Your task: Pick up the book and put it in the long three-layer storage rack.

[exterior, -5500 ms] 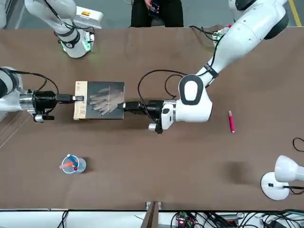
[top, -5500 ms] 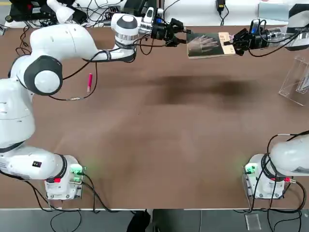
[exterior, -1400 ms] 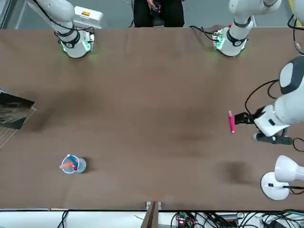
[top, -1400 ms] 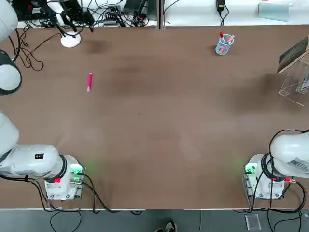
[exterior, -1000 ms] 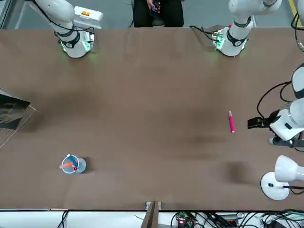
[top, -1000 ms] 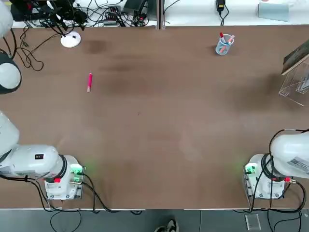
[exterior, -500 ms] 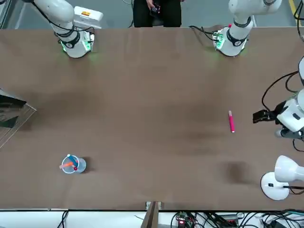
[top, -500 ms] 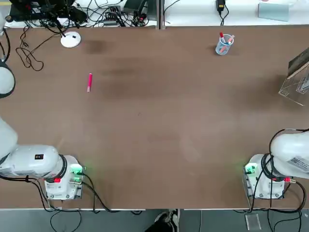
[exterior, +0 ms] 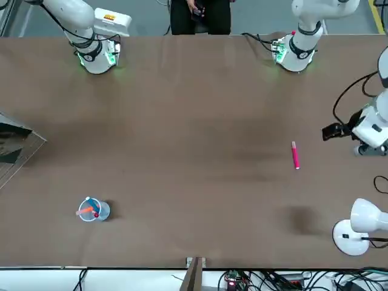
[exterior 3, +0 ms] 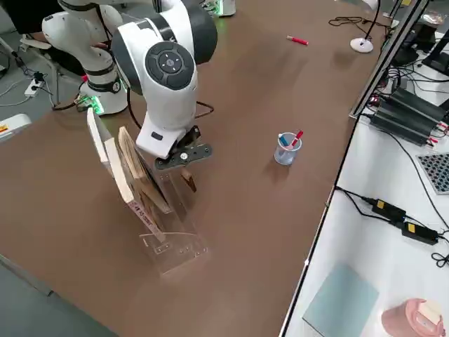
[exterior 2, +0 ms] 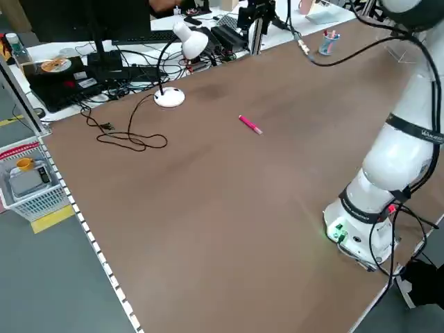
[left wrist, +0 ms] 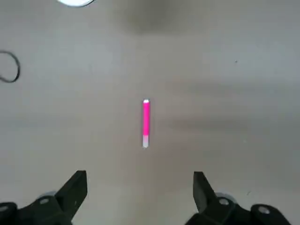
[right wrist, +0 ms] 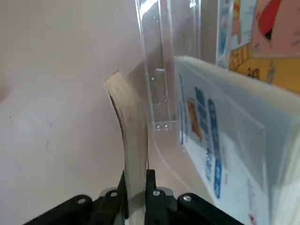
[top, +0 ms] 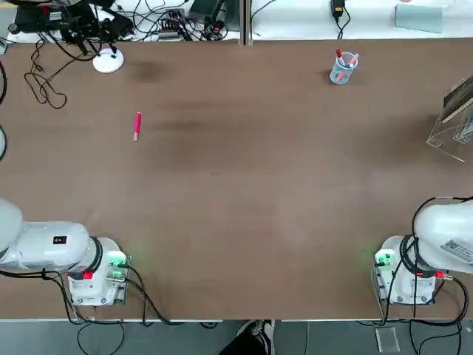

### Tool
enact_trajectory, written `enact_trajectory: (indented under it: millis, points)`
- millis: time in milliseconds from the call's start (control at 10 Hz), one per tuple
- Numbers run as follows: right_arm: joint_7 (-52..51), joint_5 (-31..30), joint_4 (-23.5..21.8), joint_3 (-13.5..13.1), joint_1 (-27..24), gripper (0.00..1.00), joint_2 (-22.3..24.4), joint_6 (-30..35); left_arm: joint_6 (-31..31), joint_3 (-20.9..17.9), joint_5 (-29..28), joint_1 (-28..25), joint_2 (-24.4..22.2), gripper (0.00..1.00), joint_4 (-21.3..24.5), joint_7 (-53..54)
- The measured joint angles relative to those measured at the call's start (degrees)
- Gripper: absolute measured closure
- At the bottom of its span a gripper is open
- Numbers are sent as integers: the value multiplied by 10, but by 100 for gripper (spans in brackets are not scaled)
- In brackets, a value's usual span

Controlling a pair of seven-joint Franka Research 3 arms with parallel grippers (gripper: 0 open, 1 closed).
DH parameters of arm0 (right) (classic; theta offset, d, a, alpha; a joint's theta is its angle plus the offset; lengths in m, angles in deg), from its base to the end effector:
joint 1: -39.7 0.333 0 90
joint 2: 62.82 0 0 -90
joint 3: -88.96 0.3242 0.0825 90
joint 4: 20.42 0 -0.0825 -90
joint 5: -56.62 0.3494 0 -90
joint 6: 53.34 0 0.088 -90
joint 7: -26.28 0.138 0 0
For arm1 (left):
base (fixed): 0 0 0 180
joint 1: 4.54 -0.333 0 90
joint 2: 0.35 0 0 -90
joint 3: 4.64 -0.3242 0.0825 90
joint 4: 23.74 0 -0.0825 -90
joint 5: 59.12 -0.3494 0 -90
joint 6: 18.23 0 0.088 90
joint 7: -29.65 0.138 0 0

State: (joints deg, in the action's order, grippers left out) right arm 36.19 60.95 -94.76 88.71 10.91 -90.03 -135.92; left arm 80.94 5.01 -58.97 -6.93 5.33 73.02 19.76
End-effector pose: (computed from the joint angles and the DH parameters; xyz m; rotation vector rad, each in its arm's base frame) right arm 0.5468 -0.2902 0.4358 -2.8055 0.9962 0.4721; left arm 0.5488 -0.0668 0.5107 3.1288 0.0731 -0.0906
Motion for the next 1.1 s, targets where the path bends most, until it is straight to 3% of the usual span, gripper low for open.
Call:
enact_trajectory:
  millis: [400, 700, 1100]
  points:
    - [-22, -13, 27, -1, -6, 85, -17, 0, -21, -3, 0, -26, -53, 0, 24, 7]
    - [-25, -16, 31, -1, -9, 85, -30, -1, -69, -8, 0, -30, -65, 0, 9, 8]
    - [-25, -18, 32, -1, -14, 85, -47, -2, -85, -19, 0, -31, -66, 1, -1, 17]
